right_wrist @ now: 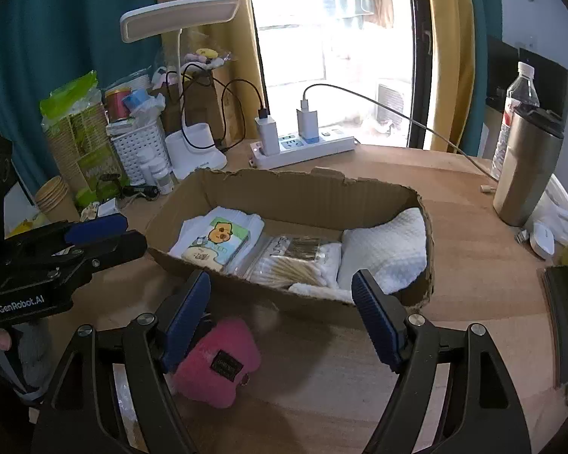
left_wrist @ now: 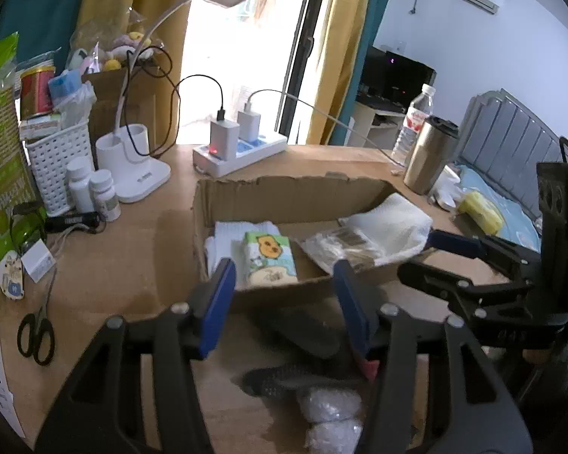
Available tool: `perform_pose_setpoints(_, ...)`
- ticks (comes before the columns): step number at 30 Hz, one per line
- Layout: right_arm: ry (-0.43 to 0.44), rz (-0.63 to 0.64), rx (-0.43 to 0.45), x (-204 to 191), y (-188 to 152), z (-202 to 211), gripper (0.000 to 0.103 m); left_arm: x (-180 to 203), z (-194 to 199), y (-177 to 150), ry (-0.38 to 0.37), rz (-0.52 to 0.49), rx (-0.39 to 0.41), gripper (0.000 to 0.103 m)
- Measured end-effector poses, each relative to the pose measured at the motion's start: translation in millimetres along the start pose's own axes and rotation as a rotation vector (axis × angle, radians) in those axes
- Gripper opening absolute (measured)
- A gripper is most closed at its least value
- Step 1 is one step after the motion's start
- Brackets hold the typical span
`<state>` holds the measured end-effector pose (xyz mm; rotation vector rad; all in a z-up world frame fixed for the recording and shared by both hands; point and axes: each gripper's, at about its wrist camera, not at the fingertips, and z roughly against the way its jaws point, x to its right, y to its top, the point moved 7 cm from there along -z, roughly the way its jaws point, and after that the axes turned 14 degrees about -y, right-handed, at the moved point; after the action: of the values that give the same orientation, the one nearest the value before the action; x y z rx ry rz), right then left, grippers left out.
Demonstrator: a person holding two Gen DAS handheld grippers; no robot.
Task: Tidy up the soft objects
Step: 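Move both tools back from the box to the remaining pile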
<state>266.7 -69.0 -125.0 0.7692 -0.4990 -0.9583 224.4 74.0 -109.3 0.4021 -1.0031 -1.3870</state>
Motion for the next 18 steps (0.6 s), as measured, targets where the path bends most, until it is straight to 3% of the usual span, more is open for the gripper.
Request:
perform_pose_setpoints(2,-0.002,0.001,-0.001,-1,-2,2,0.080,1,2,-3,-0.006,0.000,0.002,0.065)
perform_pose_setpoints(18,-0.015,0.024,-0.023,-17,-21,10,0.080,-4,18,-25,-0.024,0.024,0.018,0.067)
